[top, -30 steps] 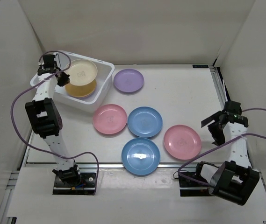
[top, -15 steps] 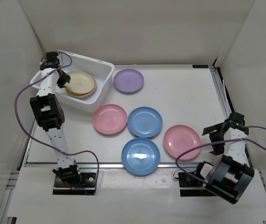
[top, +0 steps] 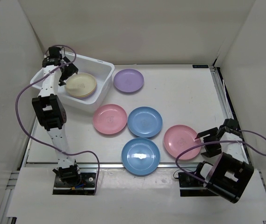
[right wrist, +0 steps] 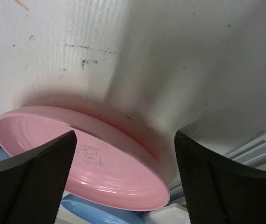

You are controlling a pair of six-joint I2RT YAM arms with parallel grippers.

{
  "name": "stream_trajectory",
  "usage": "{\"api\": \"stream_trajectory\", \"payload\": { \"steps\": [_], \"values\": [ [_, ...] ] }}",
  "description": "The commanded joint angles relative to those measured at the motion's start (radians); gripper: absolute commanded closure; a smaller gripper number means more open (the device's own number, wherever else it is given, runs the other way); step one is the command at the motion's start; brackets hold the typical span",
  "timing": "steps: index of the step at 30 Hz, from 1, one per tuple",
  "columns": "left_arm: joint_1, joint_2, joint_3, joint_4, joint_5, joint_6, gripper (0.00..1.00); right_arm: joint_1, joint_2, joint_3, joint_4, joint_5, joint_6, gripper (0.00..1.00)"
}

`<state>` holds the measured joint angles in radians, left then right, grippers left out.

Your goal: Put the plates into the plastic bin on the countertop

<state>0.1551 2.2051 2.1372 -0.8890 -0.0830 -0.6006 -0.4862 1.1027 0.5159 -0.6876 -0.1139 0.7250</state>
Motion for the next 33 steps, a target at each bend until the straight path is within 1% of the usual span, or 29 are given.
{"api": "stream_trajectory", "payload": {
  "steps": [1,4,5,7,8,9,10,11,14,15,16,17,19,20,22,25,28,29,33],
  "values": [
    [-0.02,-0.025,0.0,0.031,0.072,0.031,0.0,0.021,-0.012,-0.039,0.077,-0.049,-0.001,0.15],
    [-0.069,-0.027,-0.01,0.035,0.062,0.067,0.01,0.072,0.012,-0.042,0.1,-0.035,0.025,0.19],
    [-0.084,-0.025,-0.01,0.035,0.058,0.076,0.01,0.087,0.022,-0.04,0.108,-0.027,0.03,0.23],
    [-0.127,-0.03,-0.01,0.038,0.069,0.102,0.01,0.123,0.051,-0.024,0.112,-0.001,0.048,0.36],
    [-0.143,-0.033,-0.013,0.036,0.077,0.108,0.01,0.13,0.057,-0.013,0.103,0.012,0.056,0.56],
    [-0.161,-0.039,-0.016,0.039,0.084,0.126,0.01,0.142,0.062,0.019,0.096,0.045,0.062,0.65],
    [-0.196,-0.045,-0.019,0.044,0.115,0.137,0.01,0.147,0.062,0.036,0.083,0.065,0.062,0.71],
    [-0.216,-0.048,-0.028,0.053,0.147,0.145,0.0,0.152,0.062,0.056,0.06,0.086,0.062,0.81],
    [-0.313,-0.068,-0.031,0.059,0.224,0.196,0.0,0.158,0.054,0.15,0.011,0.177,0.062,0.91],
    [-0.343,-0.076,-0.033,0.059,0.242,0.211,0.01,0.158,0.049,0.176,-0.018,0.195,0.06,0.97],
    [-0.374,-0.093,-0.031,0.059,0.253,0.237,0.01,0.158,0.046,0.224,-0.029,0.221,0.056,1.0],
    [-0.434,-0.1,-0.03,0.059,0.275,0.249,0.01,0.159,0.042,0.249,-0.036,0.229,0.039,1.0],
    [-0.488,-0.132,-0.025,0.062,0.316,0.306,0.01,0.161,0.034,0.329,-0.049,0.23,0.019,1.0],
    [-0.537,-0.142,-0.025,0.07,0.354,0.32,0.0,0.17,0.029,0.355,-0.049,0.221,-0.002,1.0],
    [-0.59,-0.169,-0.028,0.082,0.42,0.34,0.01,0.192,0.028,0.421,-0.043,0.211,-0.019,1.0],
    [-0.626,-0.203,-0.033,0.101,0.488,0.34,0.0,0.257,0.023,0.49,-0.029,0.194,-0.05,1.0],
    [-0.663,-0.225,-0.034,0.13,0.496,0.338,0.01,0.325,0.042,0.558,-0.017,0.142,-0.078,1.0],
    [-0.669,-0.234,-0.033,0.133,0.493,0.337,0.01,0.345,0.048,0.575,-0.009,0.093,-0.09,1.0],
    [-0.684,-0.243,-0.031,0.145,0.5,0.326,0.0,0.504,0.091,0.645,0.022,0.033,-0.107,1.0]
  ]
}}
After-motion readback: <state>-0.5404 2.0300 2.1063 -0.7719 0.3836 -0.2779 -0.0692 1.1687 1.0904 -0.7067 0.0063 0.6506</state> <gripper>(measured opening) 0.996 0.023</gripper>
